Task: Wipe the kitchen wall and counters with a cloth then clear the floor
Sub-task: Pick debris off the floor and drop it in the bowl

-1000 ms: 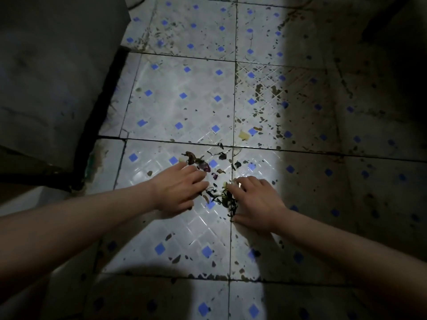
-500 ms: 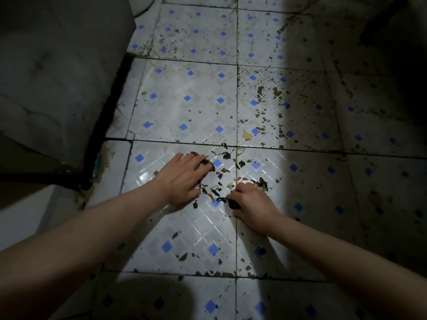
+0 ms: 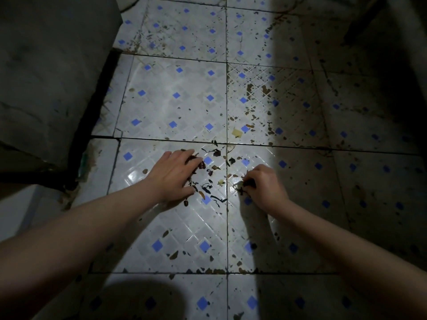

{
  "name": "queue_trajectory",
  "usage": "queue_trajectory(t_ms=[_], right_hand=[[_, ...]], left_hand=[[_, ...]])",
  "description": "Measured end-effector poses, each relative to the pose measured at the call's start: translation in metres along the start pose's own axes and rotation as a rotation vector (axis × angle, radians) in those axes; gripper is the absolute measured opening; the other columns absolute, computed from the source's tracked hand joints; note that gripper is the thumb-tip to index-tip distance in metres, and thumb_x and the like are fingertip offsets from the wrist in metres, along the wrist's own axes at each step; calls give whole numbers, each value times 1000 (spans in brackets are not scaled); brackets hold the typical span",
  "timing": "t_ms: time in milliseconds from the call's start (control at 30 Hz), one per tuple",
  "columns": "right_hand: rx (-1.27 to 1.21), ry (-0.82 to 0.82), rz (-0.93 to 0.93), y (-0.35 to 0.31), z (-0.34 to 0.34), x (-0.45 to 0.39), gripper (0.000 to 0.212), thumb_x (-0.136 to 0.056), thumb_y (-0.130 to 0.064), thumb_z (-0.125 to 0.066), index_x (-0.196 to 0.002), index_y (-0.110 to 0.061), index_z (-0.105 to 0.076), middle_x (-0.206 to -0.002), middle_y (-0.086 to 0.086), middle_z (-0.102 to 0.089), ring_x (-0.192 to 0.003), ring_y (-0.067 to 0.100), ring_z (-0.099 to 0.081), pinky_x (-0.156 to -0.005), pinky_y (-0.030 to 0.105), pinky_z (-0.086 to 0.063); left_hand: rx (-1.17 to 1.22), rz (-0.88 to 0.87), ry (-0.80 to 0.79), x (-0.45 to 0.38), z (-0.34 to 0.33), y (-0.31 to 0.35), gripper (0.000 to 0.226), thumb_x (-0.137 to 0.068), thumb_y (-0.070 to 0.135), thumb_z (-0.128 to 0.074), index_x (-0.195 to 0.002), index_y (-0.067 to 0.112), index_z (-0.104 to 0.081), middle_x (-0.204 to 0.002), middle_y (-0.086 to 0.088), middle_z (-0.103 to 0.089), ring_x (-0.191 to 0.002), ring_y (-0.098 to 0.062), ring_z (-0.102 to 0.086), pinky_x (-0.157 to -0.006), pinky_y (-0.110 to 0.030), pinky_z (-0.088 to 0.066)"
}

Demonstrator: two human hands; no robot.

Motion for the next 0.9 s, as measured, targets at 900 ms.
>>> queue_trajectory(t_ms=[900], right_hand=[[-109, -74, -55, -31, -12, 0, 62, -77, -15, -73, -133, -21, -48, -121, 6, -55, -112, 23, -50, -87, 33, -46]], left_hand=[[107, 43, 23, 25, -7, -4, 78, -84, 42, -61, -148, 22, -22, -153, -9, -23, -136, -25, -30, -109, -37, -29]])
Point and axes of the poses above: each hand's wrist, its own x-axis away from the middle knuckle, its own z-axis out of the back of the hand, y = z × x, the point moved 1 cm from there along -x, towards the middle knuckle
